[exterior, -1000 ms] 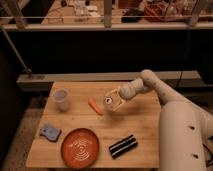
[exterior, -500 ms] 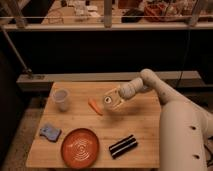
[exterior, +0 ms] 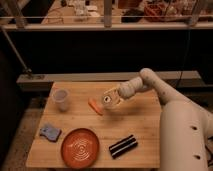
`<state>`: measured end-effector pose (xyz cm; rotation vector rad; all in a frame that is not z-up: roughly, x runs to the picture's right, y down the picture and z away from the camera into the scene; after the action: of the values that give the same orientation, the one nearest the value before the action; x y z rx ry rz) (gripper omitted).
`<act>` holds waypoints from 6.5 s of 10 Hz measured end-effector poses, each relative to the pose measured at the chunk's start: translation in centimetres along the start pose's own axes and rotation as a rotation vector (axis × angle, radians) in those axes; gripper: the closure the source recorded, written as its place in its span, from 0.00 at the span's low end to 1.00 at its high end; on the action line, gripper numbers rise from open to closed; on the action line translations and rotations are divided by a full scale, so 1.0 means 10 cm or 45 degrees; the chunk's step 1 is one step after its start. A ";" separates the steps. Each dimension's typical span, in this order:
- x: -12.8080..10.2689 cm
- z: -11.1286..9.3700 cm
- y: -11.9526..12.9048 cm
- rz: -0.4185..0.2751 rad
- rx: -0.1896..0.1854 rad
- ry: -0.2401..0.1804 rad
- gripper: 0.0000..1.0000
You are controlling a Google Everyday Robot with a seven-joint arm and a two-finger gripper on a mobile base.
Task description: Stand the bottle upright
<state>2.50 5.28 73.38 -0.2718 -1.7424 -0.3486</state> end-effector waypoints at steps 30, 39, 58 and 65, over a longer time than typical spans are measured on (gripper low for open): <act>0.03 0.22 -0.12 -0.205 0.099 -0.023 0.95; 0.09 0.24 -0.09 -0.234 0.094 -0.030 0.95; -0.62 -0.18 0.52 -0.159 0.146 0.052 0.95; -0.55 -0.24 0.43 -0.248 0.231 0.107 0.95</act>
<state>7.37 8.41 68.75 0.0437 -1.7084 -0.3353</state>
